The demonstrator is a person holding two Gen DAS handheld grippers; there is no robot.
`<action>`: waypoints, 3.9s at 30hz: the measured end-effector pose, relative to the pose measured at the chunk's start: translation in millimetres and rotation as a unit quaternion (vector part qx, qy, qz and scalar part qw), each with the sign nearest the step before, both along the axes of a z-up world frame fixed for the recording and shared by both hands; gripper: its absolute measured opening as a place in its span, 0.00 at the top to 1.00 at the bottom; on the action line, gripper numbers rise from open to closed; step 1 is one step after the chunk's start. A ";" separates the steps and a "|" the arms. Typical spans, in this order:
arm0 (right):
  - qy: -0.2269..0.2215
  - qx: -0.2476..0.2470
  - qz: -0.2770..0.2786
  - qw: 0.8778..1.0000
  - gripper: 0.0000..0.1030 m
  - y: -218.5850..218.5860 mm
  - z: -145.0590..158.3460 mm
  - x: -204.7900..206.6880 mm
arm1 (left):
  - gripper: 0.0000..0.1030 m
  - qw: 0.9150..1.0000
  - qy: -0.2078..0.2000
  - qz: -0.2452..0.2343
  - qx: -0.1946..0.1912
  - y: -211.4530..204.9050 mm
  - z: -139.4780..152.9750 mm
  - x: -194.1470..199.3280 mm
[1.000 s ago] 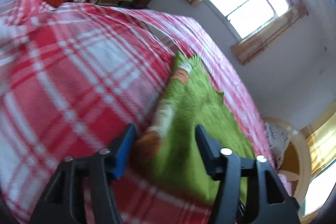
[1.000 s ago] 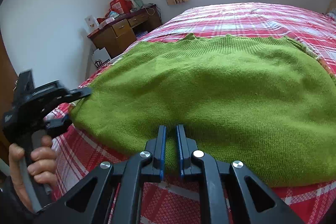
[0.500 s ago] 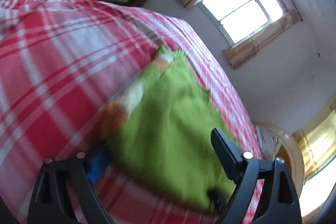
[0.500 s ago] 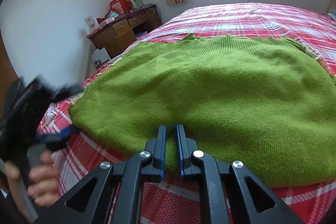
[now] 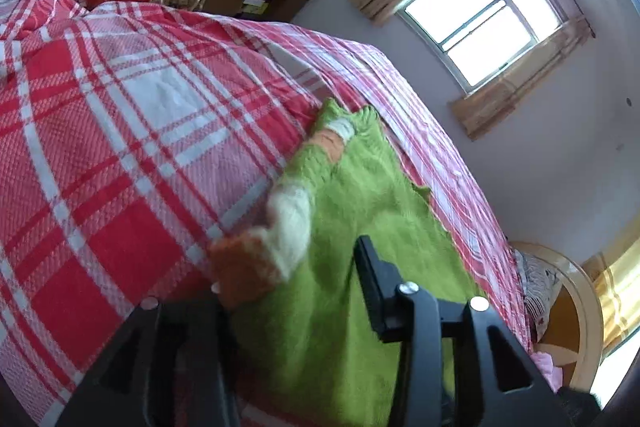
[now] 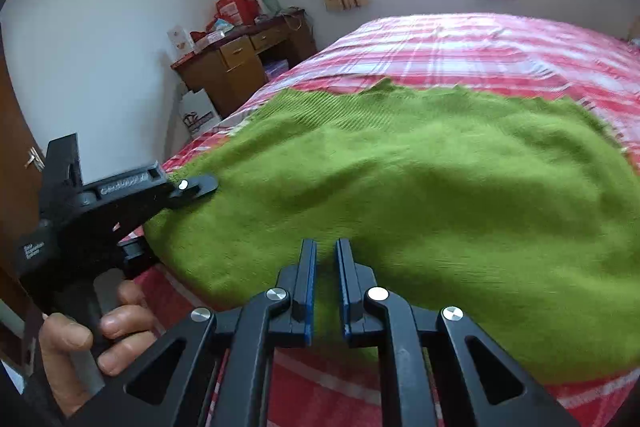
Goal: Fold small clothes
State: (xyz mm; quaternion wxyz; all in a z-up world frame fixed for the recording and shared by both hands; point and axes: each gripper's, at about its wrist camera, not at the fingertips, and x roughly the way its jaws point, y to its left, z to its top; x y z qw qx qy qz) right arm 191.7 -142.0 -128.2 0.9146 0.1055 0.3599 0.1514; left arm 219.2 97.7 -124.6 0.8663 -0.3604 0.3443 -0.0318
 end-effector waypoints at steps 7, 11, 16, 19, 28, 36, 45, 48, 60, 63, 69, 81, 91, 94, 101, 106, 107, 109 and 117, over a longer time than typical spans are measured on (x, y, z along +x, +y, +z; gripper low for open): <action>0.025 0.054 0.007 0.998 0.90 -13.4 -11.5 6.3 | 0.79 0.987 -0.057 -0.043 0.141 -36.7 30.4 2.7; 0.027 0.092 0.001 0.995 0.90 -21.4 -10.1 2.4 | 0.80 0.965 -0.089 -0.075 0.237 -65.4 44.7 1.1; 0.017 0.114 -0.027 0.993 0.90 -47.0 -0.2 -1.7 | 0.82 0.923 -0.123 -0.136 0.340 -112.9 45.9 -14.4; 0.022 0.123 -0.049 0.991 0.90 -69.9 2.7 1.4 | 0.82 0.894 -0.134 -0.181 0.387 -143.0 40.4 -19.6; 0.036 0.149 -0.103 0.983 0.90 -128.1 2.5 6.9 | 0.82 0.834 -0.120 -0.246 0.479 -189.4 19.5 -27.0; 0.082 0.242 -0.028 0.966 0.27 -121.4 7.9 71.5 | 0.82 0.856 -0.130 -0.238 0.440 -178.9 20.1 -27.2; 0.133 0.205 0.056 0.968 0.22 -63.8 8.4 152.2 | 0.82 0.865 -0.134 -0.239 0.421 -175.3 20.1 -28.2; 0.138 0.145 0.077 0.977 0.31 -39.3 13.2 170.9 | 0.82 0.866 -0.134 -0.240 0.418 -175.3 19.8 -28.5; 0.047 -0.011 0.087 0.995 0.86 -19.3 34.0 154.0 | 0.81 0.890 -0.148 -0.239 0.358 -163.1 37.8 -35.9; 0.048 0.017 0.080 0.995 0.86 -38.3 37.1 150.9 | 0.82 0.891 -0.155 -0.237 0.354 -170.2 48.3 -41.6; 0.044 0.031 0.060 0.997 0.87 -66.1 45.8 139.1 | 0.82 0.871 -0.187 -0.253 0.377 -205.3 59.8 -53.5; 0.064 0.045 0.009 0.997 0.87 -158.0 35.8 114.7 | 0.83 0.839 -0.194 -0.318 0.396 -284.5 56.2 -62.8; 0.080 0.066 -0.027 0.994 0.87 -217.0 11.0 94.6 | 0.84 0.819 -0.182 -0.357 0.412 -328.7 43.6 -76.1; 0.081 0.077 -0.037 0.993 0.87 -229.7 4.0 89.6 | 0.84 0.813 -0.178 -0.363 0.420 -336.1 39.6 -80.3; 0.079 0.105 -0.049 0.990 0.87 -242.9 -14.5 83.8 | 0.83 0.805 -0.182 -0.364 0.431 -343.3 33.2 -89.1; 0.073 0.146 -0.069 0.984 0.86 -253.6 -19.9 66.7 | 0.68 0.810 -0.191 -0.393 0.390 -307.8 44.8 -102.3; 0.072 0.152 -0.071 0.983 0.83 -255.7 -19.6 62.6 | 0.62 0.807 -0.197 -0.403 0.384 -298.0 47.2 -109.9; 0.069 0.175 -0.078 0.979 0.78 -265.6 -18.7 46.8 | 0.37 0.798 -0.220 -0.416 0.375 -270.5 51.8 -133.6; 0.025 0.105 -0.133 0.985 0.71 -260.5 24.1 -47.4 | 0.31 0.840 -0.203 -0.395 0.312 -174.4 56.8 -151.2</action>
